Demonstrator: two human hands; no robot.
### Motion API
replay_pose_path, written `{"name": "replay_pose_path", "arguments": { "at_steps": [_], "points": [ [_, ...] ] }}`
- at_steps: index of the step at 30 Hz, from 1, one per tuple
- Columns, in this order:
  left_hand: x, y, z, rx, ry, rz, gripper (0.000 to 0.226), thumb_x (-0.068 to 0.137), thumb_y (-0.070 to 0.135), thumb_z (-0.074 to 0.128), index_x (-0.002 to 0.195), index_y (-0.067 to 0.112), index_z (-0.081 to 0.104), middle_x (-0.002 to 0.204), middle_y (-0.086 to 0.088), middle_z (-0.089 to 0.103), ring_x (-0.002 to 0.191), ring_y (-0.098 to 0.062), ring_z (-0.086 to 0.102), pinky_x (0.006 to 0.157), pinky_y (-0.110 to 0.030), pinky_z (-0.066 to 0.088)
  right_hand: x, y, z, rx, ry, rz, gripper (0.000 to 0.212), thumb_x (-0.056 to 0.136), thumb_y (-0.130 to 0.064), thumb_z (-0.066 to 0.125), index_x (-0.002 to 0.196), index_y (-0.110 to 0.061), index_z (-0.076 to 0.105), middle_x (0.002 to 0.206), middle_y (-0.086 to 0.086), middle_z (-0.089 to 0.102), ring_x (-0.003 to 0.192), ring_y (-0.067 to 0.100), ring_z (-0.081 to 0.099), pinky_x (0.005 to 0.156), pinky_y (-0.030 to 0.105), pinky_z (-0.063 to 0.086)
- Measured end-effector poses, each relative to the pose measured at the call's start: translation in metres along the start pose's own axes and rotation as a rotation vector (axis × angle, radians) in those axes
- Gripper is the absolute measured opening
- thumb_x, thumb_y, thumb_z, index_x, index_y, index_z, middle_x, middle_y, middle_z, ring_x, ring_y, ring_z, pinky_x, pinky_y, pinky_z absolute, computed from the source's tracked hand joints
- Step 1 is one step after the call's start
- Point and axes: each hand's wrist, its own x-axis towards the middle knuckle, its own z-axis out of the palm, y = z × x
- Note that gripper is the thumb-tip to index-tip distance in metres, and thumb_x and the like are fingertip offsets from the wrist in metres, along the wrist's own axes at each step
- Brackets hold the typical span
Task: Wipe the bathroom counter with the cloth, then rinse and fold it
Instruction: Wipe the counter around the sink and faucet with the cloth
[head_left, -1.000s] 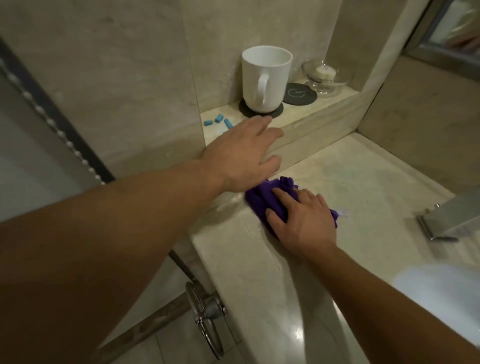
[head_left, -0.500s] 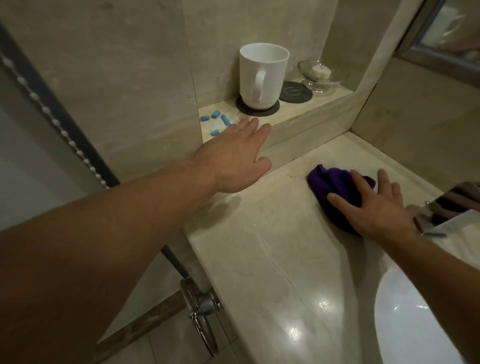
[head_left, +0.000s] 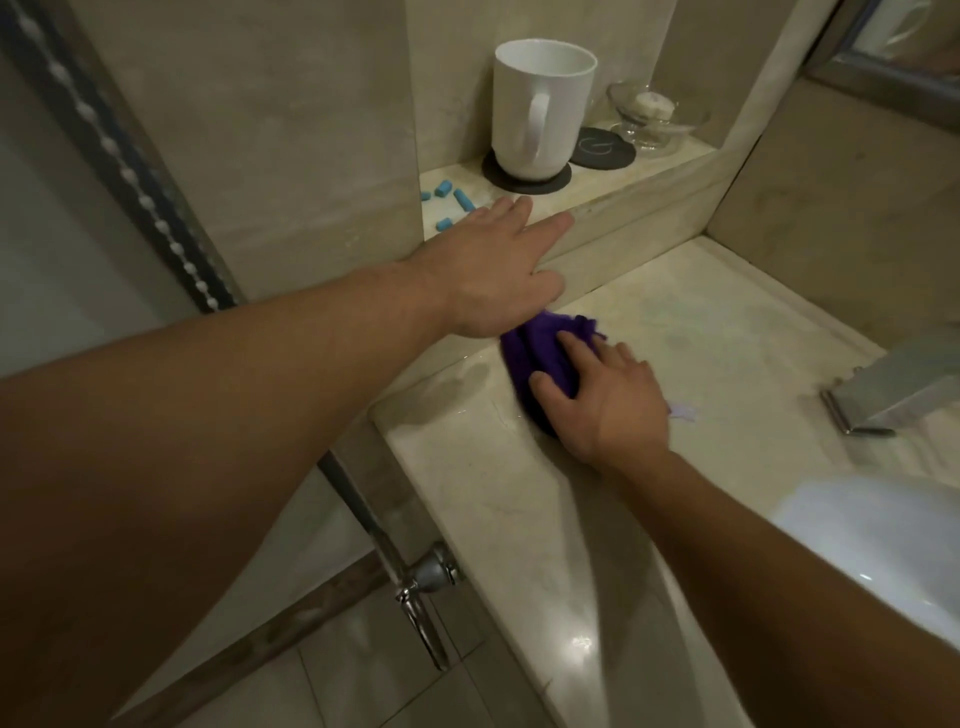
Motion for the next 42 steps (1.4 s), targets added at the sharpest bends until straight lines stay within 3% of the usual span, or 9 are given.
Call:
{"name": "replay_pose_path", "arguments": {
  "at_steps": [11, 16, 20, 25, 27, 29, 32, 37, 42],
  "points": [
    [0.001, -0.002, -0.001, -0.057, -0.013, 0.002, 0.06, 0.103, 0.039, 0.031, 0.158, 0.035, 0.006, 0.167, -0.007, -0.002, 0.153, -0.022, -0.005, 0.121, -0.035, 0.002, -0.051, -0.058, 0.014, 0.072, -0.024, -0.221, 0.063, 0.09, -0.064, 0.031, 0.145, -0.037, 0.044, 0.143, -0.003, 0.055, 0.131, 0.023, 0.045, 0.113, 0.045, 0.032],
    [0.001, -0.002, 0.001, -0.039, -0.021, 0.003, 0.061, 0.103, 0.054, 0.026, 0.158, 0.036, 0.006, 0.167, -0.006, -0.002, 0.153, -0.021, -0.006, 0.121, -0.035, 0.001, -0.061, -0.053, 0.011, 0.142, 0.059, -0.244, 0.054, 0.09, -0.059, 0.041, 0.134, -0.033, 0.059, 0.113, -0.003, 0.067, 0.098, 0.019, 0.055, 0.084, 0.034, 0.043],
    [0.001, -0.002, 0.001, -0.024, -0.018, 0.003, 0.063, 0.101, 0.06, 0.025, 0.157, 0.036, 0.007, 0.167, -0.005, -0.002, 0.153, -0.02, -0.007, 0.12, -0.037, 0.001, -0.064, -0.035, 0.002, 0.18, 0.088, -0.247, 0.056, 0.087, -0.058, 0.04, 0.129, -0.03, 0.065, 0.103, -0.001, 0.069, 0.091, 0.019, 0.057, 0.077, 0.034, 0.046],
    [0.001, -0.002, 0.002, -0.022, -0.022, 0.003, 0.063, 0.101, 0.061, 0.024, 0.157, 0.038, 0.007, 0.167, -0.005, -0.002, 0.153, -0.021, -0.006, 0.12, -0.036, 0.001, -0.047, 0.023, -0.031, 0.151, 0.122, -0.093, 0.054, 0.093, -0.056, 0.043, 0.139, -0.031, 0.057, 0.119, 0.002, 0.065, 0.097, 0.018, 0.051, 0.079, 0.034, 0.041],
    [0.003, -0.002, 0.003, -0.012, -0.016, 0.004, 0.063, 0.101, 0.061, 0.024, 0.157, 0.038, 0.007, 0.167, -0.005, -0.002, 0.153, -0.021, -0.006, 0.121, -0.037, 0.001, -0.028, 0.054, -0.039, 0.083, 0.01, 0.06, 0.057, 0.095, -0.061, 0.041, 0.146, -0.036, 0.046, 0.133, 0.003, 0.06, 0.108, 0.023, 0.053, 0.085, 0.037, 0.045],
    [0.004, -0.003, 0.003, -0.001, -0.014, 0.009, 0.062, 0.101, 0.06, 0.023, 0.157, 0.038, 0.007, 0.167, -0.005, -0.002, 0.153, -0.021, -0.006, 0.121, -0.037, 0.002, -0.017, 0.072, -0.041, -0.013, -0.14, 0.155, 0.071, 0.091, -0.075, 0.033, 0.153, -0.042, 0.029, 0.154, 0.006, 0.041, 0.132, 0.032, 0.044, 0.103, 0.048, 0.043],
    [0.003, -0.003, 0.004, 0.01, -0.016, 0.012, 0.063, 0.101, 0.06, 0.023, 0.157, 0.037, 0.007, 0.167, -0.005, -0.002, 0.153, -0.021, -0.007, 0.121, -0.036, 0.001, -0.014, 0.07, -0.034, 0.026, -0.114, 0.133, 0.083, 0.085, -0.083, 0.033, 0.156, -0.044, 0.015, 0.165, 0.005, 0.018, 0.147, 0.032, 0.025, 0.117, 0.052, 0.03],
    [0.003, -0.003, 0.005, 0.024, -0.016, 0.01, 0.063, 0.101, 0.06, 0.025, 0.157, 0.038, 0.007, 0.167, -0.005, -0.003, 0.153, -0.022, -0.007, 0.121, -0.037, 0.001, -0.009, 0.037, -0.017, 0.012, -0.066, 0.104, 0.083, 0.086, -0.083, 0.032, 0.156, -0.043, 0.013, 0.166, 0.0, 0.018, 0.145, 0.029, 0.034, 0.109, 0.045, 0.041],
    [0.004, -0.003, 0.005, 0.042, -0.009, 0.018, 0.062, 0.101, 0.057, 0.027, 0.157, 0.037, 0.008, 0.167, -0.007, -0.003, 0.153, -0.022, -0.007, 0.121, -0.035, 0.0, -0.007, -0.02, -0.007, -0.022, -0.062, -0.019, 0.079, 0.089, -0.078, 0.033, 0.157, -0.04, 0.019, 0.165, 0.004, 0.023, 0.143, 0.029, 0.036, 0.113, 0.042, 0.037]
  ]
}}
